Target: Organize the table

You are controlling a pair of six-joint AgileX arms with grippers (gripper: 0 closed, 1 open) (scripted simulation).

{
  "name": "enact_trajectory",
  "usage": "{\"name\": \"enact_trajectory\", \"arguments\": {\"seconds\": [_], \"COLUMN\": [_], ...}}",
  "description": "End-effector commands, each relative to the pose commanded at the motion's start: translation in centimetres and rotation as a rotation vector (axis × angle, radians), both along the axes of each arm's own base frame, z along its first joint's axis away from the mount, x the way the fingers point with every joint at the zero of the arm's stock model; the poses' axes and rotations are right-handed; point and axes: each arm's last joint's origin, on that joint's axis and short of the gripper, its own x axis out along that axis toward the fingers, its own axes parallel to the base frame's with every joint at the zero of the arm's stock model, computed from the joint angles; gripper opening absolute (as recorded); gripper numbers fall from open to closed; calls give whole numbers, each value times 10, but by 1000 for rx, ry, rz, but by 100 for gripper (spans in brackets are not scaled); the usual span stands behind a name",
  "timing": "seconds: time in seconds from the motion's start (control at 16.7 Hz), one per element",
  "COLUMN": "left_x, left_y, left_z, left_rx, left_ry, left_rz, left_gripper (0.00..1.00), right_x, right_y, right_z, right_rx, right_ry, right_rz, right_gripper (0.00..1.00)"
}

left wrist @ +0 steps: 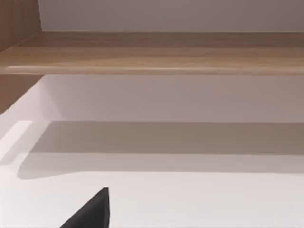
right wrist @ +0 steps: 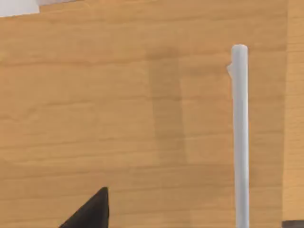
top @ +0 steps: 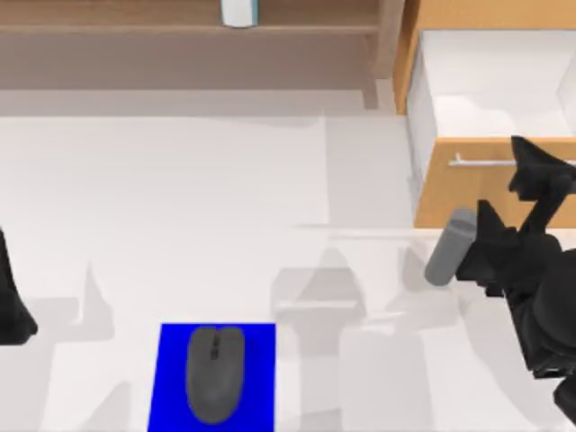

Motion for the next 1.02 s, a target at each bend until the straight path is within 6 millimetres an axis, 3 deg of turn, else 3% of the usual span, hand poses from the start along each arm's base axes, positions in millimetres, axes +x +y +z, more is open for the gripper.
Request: {"name": "enact_trajectory", "arguments": {"seconds": [0.24,0.66,1.02], "left_x": [0,0,0], "left_y": [0,0,0], "left_z": [0,0,0], "left_rx": [0,0,0], "left_ry": [0,0,0], "left_rz": [0,0,0], "left_gripper": [100,100,100], "right_x": [-3,-2,21], "right_y": [-30,-30,-34], "right_z": [-2,-2,-2], "right_rx": [-102,-105,-107], "right_ry": [-27,-30,-28], "right_rz": [-132,-136,-140], "right_gripper": [100,100,100]}}
